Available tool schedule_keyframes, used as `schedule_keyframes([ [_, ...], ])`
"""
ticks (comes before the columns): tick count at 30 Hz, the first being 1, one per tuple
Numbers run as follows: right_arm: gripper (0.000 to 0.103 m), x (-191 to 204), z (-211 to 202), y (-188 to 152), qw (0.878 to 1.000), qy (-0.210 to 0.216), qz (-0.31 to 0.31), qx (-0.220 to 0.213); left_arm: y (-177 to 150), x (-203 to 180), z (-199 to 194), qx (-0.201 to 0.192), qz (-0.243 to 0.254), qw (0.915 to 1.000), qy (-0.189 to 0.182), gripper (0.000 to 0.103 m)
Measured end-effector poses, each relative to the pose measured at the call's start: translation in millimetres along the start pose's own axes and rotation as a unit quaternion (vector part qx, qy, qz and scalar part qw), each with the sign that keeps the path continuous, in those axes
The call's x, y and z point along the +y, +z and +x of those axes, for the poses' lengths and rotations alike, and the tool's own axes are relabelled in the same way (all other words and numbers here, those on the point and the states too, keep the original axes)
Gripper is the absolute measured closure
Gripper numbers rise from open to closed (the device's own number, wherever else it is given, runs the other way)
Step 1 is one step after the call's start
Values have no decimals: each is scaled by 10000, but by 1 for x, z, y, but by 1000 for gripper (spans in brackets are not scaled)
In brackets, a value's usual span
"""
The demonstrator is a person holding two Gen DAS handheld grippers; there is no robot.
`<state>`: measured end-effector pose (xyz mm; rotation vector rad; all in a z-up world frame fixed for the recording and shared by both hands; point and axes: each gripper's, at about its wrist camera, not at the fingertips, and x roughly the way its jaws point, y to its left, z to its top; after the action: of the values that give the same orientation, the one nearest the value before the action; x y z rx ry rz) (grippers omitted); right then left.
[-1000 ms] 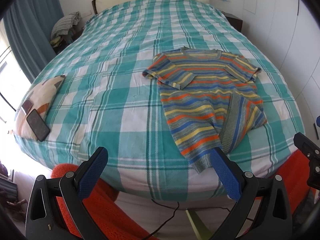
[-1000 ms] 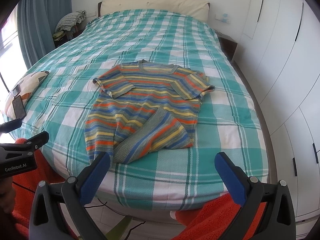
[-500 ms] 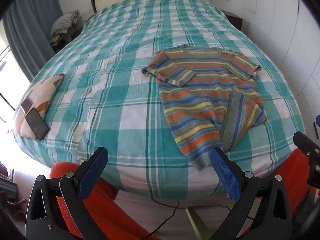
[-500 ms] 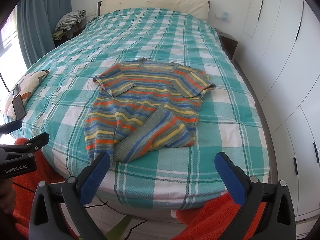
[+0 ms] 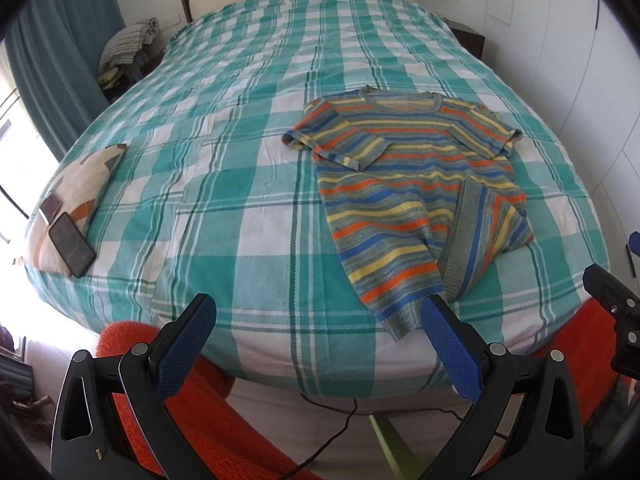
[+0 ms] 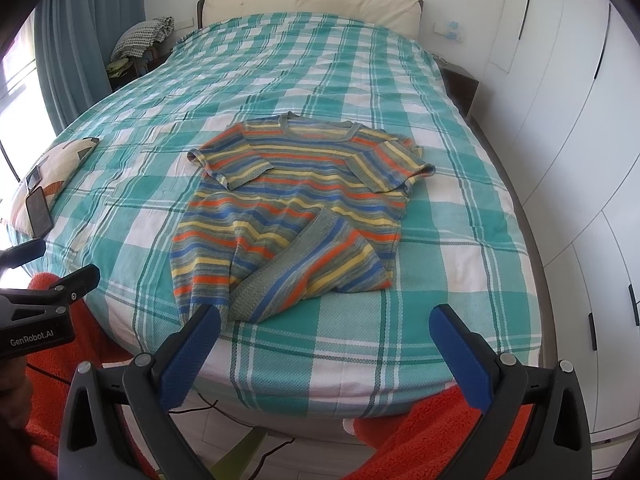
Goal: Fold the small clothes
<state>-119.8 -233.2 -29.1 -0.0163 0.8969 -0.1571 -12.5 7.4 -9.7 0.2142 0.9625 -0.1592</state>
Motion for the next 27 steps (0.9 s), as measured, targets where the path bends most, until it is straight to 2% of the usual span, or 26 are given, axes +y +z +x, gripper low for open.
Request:
schedule_keyframes([
  [12,0,1,1,-1,10000,7,-7,14,-5,-2,2,26,5,10000,-18,1],
  [16,0,-6,4,1,9999,153,42,-24,-12,8,18,171,-15,9999,-17,1],
  [18,0,-26,10,3,9992,305,242,-63,-15,28,39,495,-233,9983,-188,1],
  [22,0,-77,26,-1,9966,216,795,-1,-29,66,82,1093,-879,9887,-521,1],
  [27,0,-113,46,-9,9899,374,1340,288,-30,60,117,1534,-1258,9657,-1674,2],
])
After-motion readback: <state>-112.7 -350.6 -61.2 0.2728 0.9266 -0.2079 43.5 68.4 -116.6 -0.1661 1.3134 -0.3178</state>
